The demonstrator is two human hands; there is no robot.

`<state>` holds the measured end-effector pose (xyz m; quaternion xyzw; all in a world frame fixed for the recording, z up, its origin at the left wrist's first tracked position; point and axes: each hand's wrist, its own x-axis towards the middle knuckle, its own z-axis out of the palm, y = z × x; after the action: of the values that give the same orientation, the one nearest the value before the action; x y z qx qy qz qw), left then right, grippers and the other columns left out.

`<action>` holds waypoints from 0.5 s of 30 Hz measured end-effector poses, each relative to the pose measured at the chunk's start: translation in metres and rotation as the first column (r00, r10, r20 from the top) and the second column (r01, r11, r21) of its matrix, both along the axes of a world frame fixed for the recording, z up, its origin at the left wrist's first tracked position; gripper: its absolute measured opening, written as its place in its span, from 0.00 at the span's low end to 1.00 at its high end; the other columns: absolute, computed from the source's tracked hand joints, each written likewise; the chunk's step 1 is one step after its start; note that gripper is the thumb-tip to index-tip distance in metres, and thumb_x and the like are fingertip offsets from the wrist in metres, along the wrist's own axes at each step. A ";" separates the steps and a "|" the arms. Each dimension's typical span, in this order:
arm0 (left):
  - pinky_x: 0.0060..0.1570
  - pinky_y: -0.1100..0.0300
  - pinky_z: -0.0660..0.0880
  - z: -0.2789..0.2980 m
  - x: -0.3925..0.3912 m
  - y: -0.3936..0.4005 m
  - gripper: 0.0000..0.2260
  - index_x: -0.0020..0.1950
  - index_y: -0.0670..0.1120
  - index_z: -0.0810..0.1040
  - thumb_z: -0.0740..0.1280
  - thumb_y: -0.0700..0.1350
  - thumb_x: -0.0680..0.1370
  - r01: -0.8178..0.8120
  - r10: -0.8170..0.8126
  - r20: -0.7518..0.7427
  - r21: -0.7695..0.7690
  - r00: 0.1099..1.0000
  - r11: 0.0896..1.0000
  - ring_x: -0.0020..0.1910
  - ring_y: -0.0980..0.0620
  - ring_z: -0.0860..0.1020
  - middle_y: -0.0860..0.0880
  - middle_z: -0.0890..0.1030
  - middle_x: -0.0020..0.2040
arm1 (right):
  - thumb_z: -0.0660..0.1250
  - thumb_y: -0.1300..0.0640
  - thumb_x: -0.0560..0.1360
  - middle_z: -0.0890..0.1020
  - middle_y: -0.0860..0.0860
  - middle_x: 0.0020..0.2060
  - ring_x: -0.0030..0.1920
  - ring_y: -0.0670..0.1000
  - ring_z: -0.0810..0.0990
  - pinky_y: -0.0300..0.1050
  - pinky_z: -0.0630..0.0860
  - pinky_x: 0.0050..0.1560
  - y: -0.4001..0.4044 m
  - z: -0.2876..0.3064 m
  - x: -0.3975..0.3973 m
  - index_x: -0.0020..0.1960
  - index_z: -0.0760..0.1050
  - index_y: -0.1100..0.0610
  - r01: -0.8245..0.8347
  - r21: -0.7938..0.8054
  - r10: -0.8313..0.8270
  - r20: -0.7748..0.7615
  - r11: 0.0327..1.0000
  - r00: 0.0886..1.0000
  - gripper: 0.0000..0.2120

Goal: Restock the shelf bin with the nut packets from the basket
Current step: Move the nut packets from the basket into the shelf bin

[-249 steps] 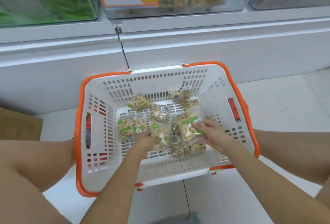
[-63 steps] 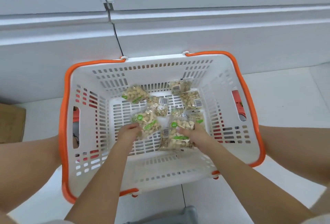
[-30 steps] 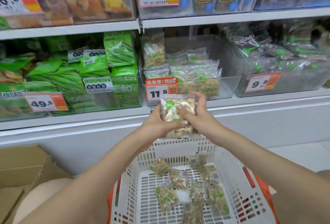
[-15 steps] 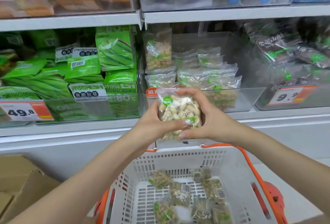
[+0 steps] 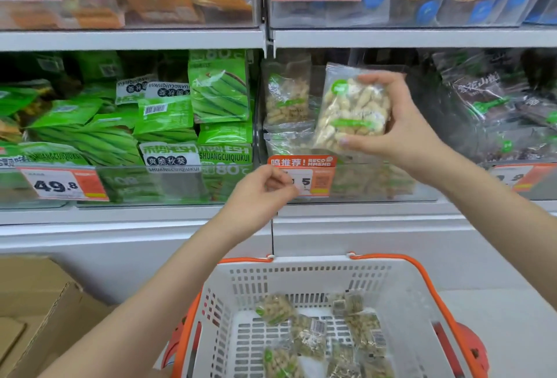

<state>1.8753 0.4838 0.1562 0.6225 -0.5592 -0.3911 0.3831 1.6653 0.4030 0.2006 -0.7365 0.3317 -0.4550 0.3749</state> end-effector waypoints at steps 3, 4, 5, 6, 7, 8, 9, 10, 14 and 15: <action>0.38 0.65 0.70 -0.005 0.000 -0.001 0.10 0.49 0.45 0.76 0.73 0.46 0.72 0.041 -0.039 0.036 -0.039 0.999 0.998 0.38 0.59 0.74 0.51 0.78 0.45 | 0.81 0.55 0.61 0.73 0.49 0.62 0.60 0.48 0.78 0.52 0.77 0.60 -0.032 0.010 0.019 0.62 0.66 0.42 0.020 -0.069 -0.024 -0.064 0.997 0.998 0.36; 0.38 0.64 0.70 -0.005 0.000 -0.001 0.10 0.48 0.46 0.76 0.73 0.46 0.72 0.040 -0.038 0.042 -0.046 0.998 0.998 0.37 0.59 0.74 0.50 0.78 0.45 | 0.80 0.58 0.63 0.74 0.47 0.61 0.59 0.46 0.77 0.48 0.77 0.61 -0.041 0.011 0.026 0.63 0.66 0.45 0.012 -0.073 -0.017 -0.075 0.997 0.997 0.35; 0.38 0.64 0.70 -0.005 -0.001 -0.003 0.09 0.47 0.47 0.76 0.73 0.46 0.71 0.031 -0.029 0.043 -0.051 0.999 0.998 0.37 0.59 0.73 0.49 0.79 0.45 | 0.80 0.59 0.64 0.74 0.44 0.60 0.59 0.42 0.77 0.43 0.75 0.61 -0.049 0.012 0.033 0.64 0.66 0.47 0.007 -0.074 -0.014 -0.094 0.997 0.995 0.35; 0.38 0.64 0.70 -0.006 -0.001 -0.005 0.09 0.46 0.48 0.76 0.74 0.46 0.71 0.019 -0.017 0.048 -0.053 0.999 0.998 0.37 0.58 0.73 0.48 0.79 0.46 | 0.80 0.60 0.64 0.73 0.41 0.59 0.58 0.37 0.75 0.37 0.73 0.62 -0.056 0.012 0.040 0.65 0.66 0.49 0.004 -0.087 -0.014 -0.119 0.996 0.993 0.35; 0.37 0.64 0.70 -0.007 -0.002 -0.007 0.08 0.45 0.49 0.76 0.74 0.47 0.71 0.008 -0.005 0.056 -0.054 0.998 0.998 0.37 0.58 0.74 0.47 0.79 0.46 | 0.80 0.60 0.64 0.71 0.38 0.59 0.58 0.32 0.72 0.31 0.69 0.62 -0.062 0.010 0.047 0.65 0.66 0.51 0.002 -0.115 -0.019 -0.152 0.993 0.988 0.35; 0.37 0.66 0.70 -0.008 -0.002 -0.008 0.08 0.44 0.50 0.76 0.74 0.47 0.70 -0.003 0.007 0.061 -0.057 0.998 0.998 0.37 0.58 0.74 0.47 0.80 0.46 | 0.79 0.60 0.64 0.69 0.36 0.58 0.58 0.28 0.69 0.27 0.65 0.61 -0.068 0.009 0.054 0.65 0.66 0.51 -0.006 -0.140 -0.020 -0.185 0.990 0.983 0.35; 0.36 0.67 0.70 -0.008 -0.003 -0.008 0.08 0.43 0.50 0.75 0.74 0.48 0.70 -0.009 0.013 0.064 -0.061 0.998 0.998 0.38 0.58 0.74 0.47 0.80 0.46 | 0.80 0.59 0.64 0.68 0.35 0.58 0.58 0.27 0.68 0.25 0.64 0.60 -0.073 0.007 0.060 0.65 0.65 0.50 -0.024 -0.153 -0.010 -0.215 0.988 0.976 0.35; 0.37 0.67 0.70 -0.008 -0.002 -0.008 0.08 0.43 0.51 0.75 0.74 0.48 0.71 -0.006 0.011 0.065 -0.063 0.998 0.998 0.38 0.57 0.74 0.47 0.80 0.46 | 0.80 0.59 0.64 0.68 0.35 0.59 0.58 0.29 0.69 0.25 0.65 0.60 -0.078 0.005 0.066 0.65 0.65 0.48 -0.049 -0.143 0.013 -0.246 0.988 0.969 0.35; 0.39 0.66 0.70 -0.011 0.003 -0.010 0.10 0.44 0.51 0.75 0.75 0.48 0.70 0.018 -0.012 0.078 -0.071 0.997 0.997 0.39 0.56 0.74 0.49 0.78 0.44 | 0.81 0.56 0.62 0.68 0.44 0.62 0.65 0.51 0.68 0.48 0.68 0.67 -0.088 -0.008 0.074 0.64 0.61 0.38 -0.130 -0.130 0.060 -0.445 0.983 0.894 0.40; 0.40 0.66 0.70 -0.013 0.003 -0.010 0.10 0.44 0.51 0.74 0.75 0.47 0.70 0.022 -0.016 0.077 -0.076 0.997 0.997 0.39 0.56 0.74 0.50 0.77 0.44 | 0.80 0.54 0.62 0.67 0.47 0.63 0.66 0.54 0.65 0.54 0.66 0.68 -0.089 -0.010 0.073 0.63 0.60 0.35 -0.108 -0.141 0.025 -0.492 0.984 0.870 0.40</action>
<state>1.8785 0.4740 0.1436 0.6164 -0.5938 -0.3489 0.3816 1.7387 0.3141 0.1903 -0.8667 0.3513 -0.2671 0.2328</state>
